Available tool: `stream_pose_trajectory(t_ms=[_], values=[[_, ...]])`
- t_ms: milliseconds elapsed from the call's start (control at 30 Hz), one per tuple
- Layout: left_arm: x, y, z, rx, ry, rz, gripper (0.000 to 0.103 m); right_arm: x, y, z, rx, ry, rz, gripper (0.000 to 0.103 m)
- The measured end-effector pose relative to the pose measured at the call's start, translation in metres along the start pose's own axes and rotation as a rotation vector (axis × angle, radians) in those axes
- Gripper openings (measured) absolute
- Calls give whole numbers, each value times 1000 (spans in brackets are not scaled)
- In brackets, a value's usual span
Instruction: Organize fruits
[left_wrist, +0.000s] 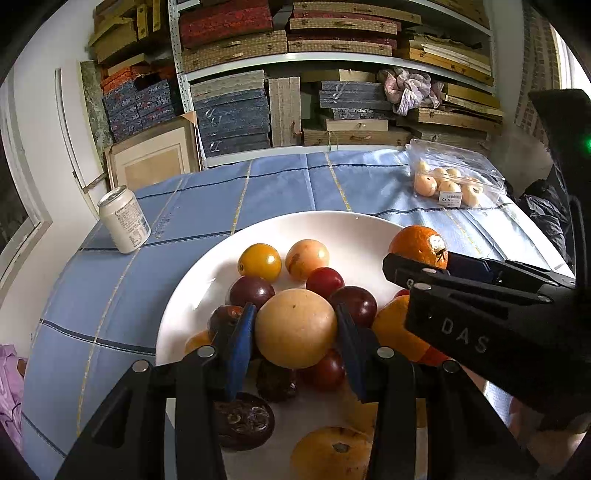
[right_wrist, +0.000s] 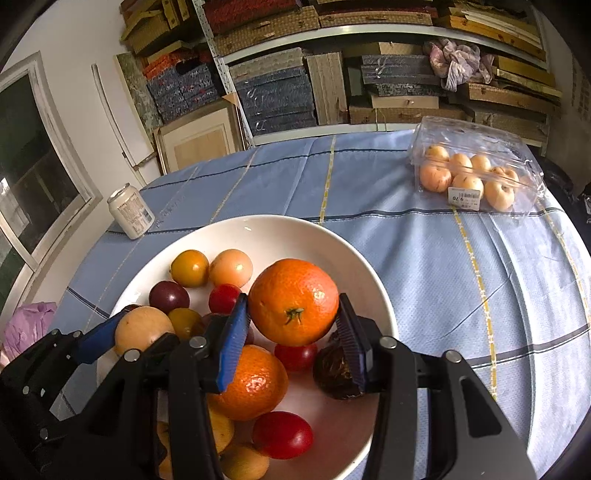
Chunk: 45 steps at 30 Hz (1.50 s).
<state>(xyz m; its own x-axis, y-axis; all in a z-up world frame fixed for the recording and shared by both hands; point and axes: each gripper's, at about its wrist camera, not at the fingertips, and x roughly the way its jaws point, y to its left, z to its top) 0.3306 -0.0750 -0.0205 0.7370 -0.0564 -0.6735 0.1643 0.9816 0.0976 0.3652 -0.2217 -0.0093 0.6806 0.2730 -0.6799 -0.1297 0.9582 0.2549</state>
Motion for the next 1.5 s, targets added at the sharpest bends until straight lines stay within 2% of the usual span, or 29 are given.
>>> stream_pose_trajectory(t_ms=[400,433,467,533,833,900,967,1000,1033,1100,1167,1333,1500], values=[[1,-4,-1,8,-3,2,44,0,0,0,-9,-16,-12,48],[0,-5,-1,11,-4,3,48,-1,0,0,-9,-15,-12,49],[-1,-6,0,12,-9,6,60,-1,0,0,-10,-15,-13,49],[-6,-6,1,5,-36,16,75,-1,-1,0,-6,-16,-10,52],[-25,0,2,-17,-53,16,76,-22,1,6,4,-59,-3,59],[-35,5,-4,-24,-60,26,76,-29,4,6,9,-66,0,65],[-44,10,-9,-36,-68,36,84,-40,11,4,2,-74,6,71],[-48,12,-12,-40,-70,38,84,-43,13,3,-5,-76,7,73],[-54,14,-15,-48,-75,36,84,-51,19,0,-24,-81,4,74],[-66,18,-22,-57,-82,31,85,-64,30,-9,-59,-93,-4,86],[-80,22,-33,-59,-97,36,95,-82,36,-30,-88,-114,-23,96],[-101,18,-72,-7,-83,32,99,-108,29,-87,-38,-105,-23,99],[-115,14,-98,12,-83,23,99,-136,38,-124,-91,-141,-75,99]])
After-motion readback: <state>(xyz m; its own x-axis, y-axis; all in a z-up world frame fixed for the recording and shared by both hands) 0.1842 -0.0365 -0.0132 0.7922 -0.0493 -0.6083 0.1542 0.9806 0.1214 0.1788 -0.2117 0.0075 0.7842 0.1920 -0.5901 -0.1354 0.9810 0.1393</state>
